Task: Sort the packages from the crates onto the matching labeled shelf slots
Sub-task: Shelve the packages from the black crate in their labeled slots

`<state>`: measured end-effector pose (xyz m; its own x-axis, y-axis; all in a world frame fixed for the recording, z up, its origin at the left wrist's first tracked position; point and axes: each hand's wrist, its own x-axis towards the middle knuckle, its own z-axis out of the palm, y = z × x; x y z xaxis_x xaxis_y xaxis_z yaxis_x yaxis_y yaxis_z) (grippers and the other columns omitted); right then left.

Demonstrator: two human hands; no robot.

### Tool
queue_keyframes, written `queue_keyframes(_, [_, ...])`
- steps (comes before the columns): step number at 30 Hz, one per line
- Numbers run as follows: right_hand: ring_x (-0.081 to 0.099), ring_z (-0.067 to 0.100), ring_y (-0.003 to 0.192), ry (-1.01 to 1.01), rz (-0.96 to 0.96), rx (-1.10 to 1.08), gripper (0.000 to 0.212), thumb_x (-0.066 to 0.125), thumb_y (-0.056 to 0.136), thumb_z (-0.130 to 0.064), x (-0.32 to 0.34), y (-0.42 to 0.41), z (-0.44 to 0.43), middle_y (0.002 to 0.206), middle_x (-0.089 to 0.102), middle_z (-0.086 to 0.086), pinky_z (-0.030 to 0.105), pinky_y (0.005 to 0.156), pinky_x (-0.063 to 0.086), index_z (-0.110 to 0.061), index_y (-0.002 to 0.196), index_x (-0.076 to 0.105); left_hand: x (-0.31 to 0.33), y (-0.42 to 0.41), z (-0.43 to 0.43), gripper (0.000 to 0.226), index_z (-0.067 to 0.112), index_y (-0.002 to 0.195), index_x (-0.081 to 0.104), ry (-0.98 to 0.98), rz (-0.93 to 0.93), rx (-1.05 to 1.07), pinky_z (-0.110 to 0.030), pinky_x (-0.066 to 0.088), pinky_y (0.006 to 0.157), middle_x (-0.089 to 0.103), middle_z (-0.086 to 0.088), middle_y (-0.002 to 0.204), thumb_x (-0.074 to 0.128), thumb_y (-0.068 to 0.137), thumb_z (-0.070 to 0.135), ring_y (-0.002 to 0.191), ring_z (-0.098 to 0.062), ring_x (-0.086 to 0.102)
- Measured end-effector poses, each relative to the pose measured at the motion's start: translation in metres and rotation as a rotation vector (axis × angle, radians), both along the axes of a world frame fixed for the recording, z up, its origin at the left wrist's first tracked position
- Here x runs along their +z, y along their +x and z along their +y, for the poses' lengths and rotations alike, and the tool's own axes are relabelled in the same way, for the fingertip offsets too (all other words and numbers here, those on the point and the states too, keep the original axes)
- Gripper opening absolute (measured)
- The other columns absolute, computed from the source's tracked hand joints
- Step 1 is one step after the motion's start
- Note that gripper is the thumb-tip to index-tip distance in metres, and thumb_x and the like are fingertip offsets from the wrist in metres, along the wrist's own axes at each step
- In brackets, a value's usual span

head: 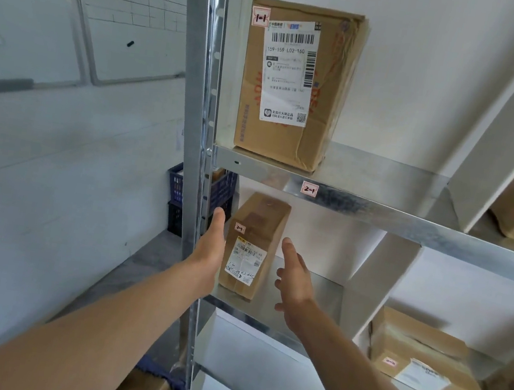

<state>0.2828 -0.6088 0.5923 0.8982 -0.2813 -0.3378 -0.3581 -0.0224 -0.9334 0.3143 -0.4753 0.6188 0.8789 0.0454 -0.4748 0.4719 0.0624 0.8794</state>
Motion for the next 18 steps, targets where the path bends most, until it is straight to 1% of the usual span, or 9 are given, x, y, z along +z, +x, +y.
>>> queue_keyframes(4, [0.044, 0.037, 0.142, -0.003, 0.018, 0.001, 0.065, 0.034, 0.101, -0.068, 0.000, -0.013, 0.007, 0.160, 0.042, 0.010, 0.062, 0.119, 0.033, -0.028, 0.152, 0.039, -0.001, -0.014, 0.005, 0.073, 0.028, 0.154, 0.033, -0.051, 0.008, -0.024, -0.057, 0.025, 0.119, 0.035, -0.009, 0.161, 0.019, 0.098, 0.073, 0.147, -0.037, 0.033])
queue_keyframes(7, [0.045, 0.036, 0.141, -0.006, 0.017, -0.005, 0.065, 0.034, 0.102, -0.068, 0.003, -0.021, 0.012, 0.160, 0.043, 0.010, 0.061, 0.118, 0.034, -0.027, 0.151, 0.040, -0.002, -0.020, 0.009, 0.075, 0.029, 0.155, 0.031, -0.051, 0.014, -0.033, -0.057, 0.019, 0.120, 0.032, -0.007, 0.163, 0.020, 0.097, 0.074, 0.150, -0.036, 0.027])
queue_keyframes(9, [0.046, 0.036, 0.140, -0.012, 0.009, -0.011, 0.063, 0.034, 0.102, -0.067, 0.006, -0.026, 0.015, 0.159, 0.044, 0.011, 0.061, 0.118, 0.034, -0.027, 0.150, 0.041, -0.003, -0.022, 0.013, 0.075, 0.029, 0.156, 0.031, -0.061, 0.014, -0.041, -0.058, 0.019, 0.121, 0.033, -0.008, 0.162, 0.021, 0.096, 0.074, 0.149, -0.036, 0.028])
queue_keyframes(11, [0.048, 0.035, 0.136, -0.021, -0.005, -0.011, 0.058, 0.034, 0.103, -0.066, 0.009, -0.028, 0.019, 0.158, 0.045, 0.011, 0.059, 0.117, 0.036, -0.027, 0.145, 0.044, -0.001, -0.026, 0.018, 0.074, 0.028, 0.156, 0.031, -0.073, 0.001, -0.059, -0.058, 0.019, 0.121, 0.035, -0.009, 0.161, 0.020, 0.097, 0.073, 0.149, -0.035, 0.029])
queue_keyframes(13, [0.049, 0.033, 0.132, -0.021, -0.014, -0.021, 0.047, 0.034, 0.104, -0.064, 0.012, -0.030, 0.025, 0.156, 0.046, 0.012, 0.058, 0.116, 0.036, -0.030, 0.134, 0.046, 0.002, -0.031, 0.024, 0.073, 0.027, 0.155, 0.034, -0.081, -0.007, -0.096, -0.057, 0.018, 0.120, 0.037, -0.009, 0.160, 0.017, 0.098, 0.071, 0.149, -0.035, 0.030])
queue_keyframes(14, [0.048, 0.034, 0.134, -0.021, -0.014, -0.024, 0.048, 0.034, 0.104, -0.064, 0.012, -0.031, 0.030, 0.157, 0.045, 0.012, 0.058, 0.115, 0.035, -0.030, 0.135, 0.045, 0.001, -0.032, 0.028, 0.074, 0.027, 0.154, 0.034, -0.076, -0.010, -0.119, -0.057, 0.017, 0.119, 0.038, -0.009, 0.160, 0.015, 0.098, 0.071, 0.149, -0.034, 0.030])
queue_keyframes(16, [0.044, 0.036, 0.141, -0.016, 0.001, -0.025, 0.058, 0.033, 0.104, -0.064, 0.011, -0.034, 0.041, 0.160, 0.043, 0.012, 0.058, 0.116, 0.034, -0.026, 0.147, 0.042, -0.004, -0.032, 0.039, 0.076, 0.026, 0.155, 0.034, -0.061, -0.010, -0.144, -0.057, 0.017, 0.119, 0.037, -0.008, 0.160, 0.013, 0.098, 0.072, 0.148, -0.034, 0.031])
queue_keyframes(18, [0.041, 0.036, 0.145, -0.007, 0.007, -0.020, 0.061, 0.033, 0.105, -0.064, 0.010, -0.038, 0.055, 0.161, 0.041, 0.011, 0.057, 0.117, 0.033, -0.026, 0.152, 0.039, -0.010, -0.030, 0.051, 0.082, 0.026, 0.158, 0.028, -0.049, 0.006, -0.133, -0.058, 0.016, 0.119, 0.030, -0.007, 0.164, 0.015, 0.095, 0.077, 0.150, -0.034, 0.026])
